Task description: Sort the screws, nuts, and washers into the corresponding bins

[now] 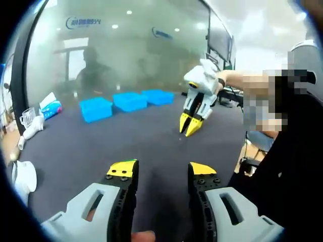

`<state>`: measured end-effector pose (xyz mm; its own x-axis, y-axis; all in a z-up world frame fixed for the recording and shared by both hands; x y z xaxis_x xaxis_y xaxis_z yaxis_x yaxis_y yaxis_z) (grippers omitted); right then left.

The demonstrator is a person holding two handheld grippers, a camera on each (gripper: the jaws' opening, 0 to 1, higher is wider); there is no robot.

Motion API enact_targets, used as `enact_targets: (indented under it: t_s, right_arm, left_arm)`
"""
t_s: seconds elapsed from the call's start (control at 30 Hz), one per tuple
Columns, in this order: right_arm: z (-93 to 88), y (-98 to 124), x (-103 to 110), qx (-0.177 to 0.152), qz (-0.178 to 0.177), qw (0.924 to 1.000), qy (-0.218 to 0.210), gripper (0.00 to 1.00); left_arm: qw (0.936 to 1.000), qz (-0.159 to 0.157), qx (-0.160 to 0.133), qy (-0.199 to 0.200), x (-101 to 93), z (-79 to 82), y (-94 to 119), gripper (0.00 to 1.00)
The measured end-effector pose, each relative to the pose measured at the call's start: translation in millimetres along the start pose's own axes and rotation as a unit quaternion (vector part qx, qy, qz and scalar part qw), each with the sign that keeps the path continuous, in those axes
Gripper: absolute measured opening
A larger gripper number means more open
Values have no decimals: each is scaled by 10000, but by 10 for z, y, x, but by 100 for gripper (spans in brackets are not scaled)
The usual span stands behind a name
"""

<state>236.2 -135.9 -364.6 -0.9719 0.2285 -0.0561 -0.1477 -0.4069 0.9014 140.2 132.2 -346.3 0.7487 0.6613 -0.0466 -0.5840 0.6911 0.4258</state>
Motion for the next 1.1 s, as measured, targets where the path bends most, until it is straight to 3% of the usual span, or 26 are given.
enact_targets:
  t_s: [0.4,0.53,0.63,0.9,1.1]
  right_arm:
    - [-4,15,8,-56,-24,9999,-108,3]
    - [-37,74,22,-276,-122,9993,-223,3]
    - [-76,144,22,-654,-283,9962,-507,3]
    - [-264,358,55,-1708,-797,9752,-1161,3]
    - [-421,495,74,-2421,-1222,9495,-1579,3]
  left_arm:
    - [10000,28,-49,49,24,-14,22,37]
    - [9999,75,-78,59,50,-7,37,37]
    - [9998,127,-90,94,78,-12,44,37]
    - [9993,251,-218,197,137,9,76,37]
    - [9978,425,-396,311,182,61,118,37]
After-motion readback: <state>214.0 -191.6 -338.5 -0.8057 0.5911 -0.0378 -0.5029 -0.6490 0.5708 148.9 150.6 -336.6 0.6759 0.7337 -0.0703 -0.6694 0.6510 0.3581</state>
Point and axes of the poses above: the point that each gripper's makers call its tool centre point, and the gripper's own axes: y roughly backward along the fingers, x roughly to its left, z roughly out of its top, the point moved 9 cm from there along y, roughly backward along the fingers, and after that the axes turned 6 degrees about x, right-handed, at the moved point
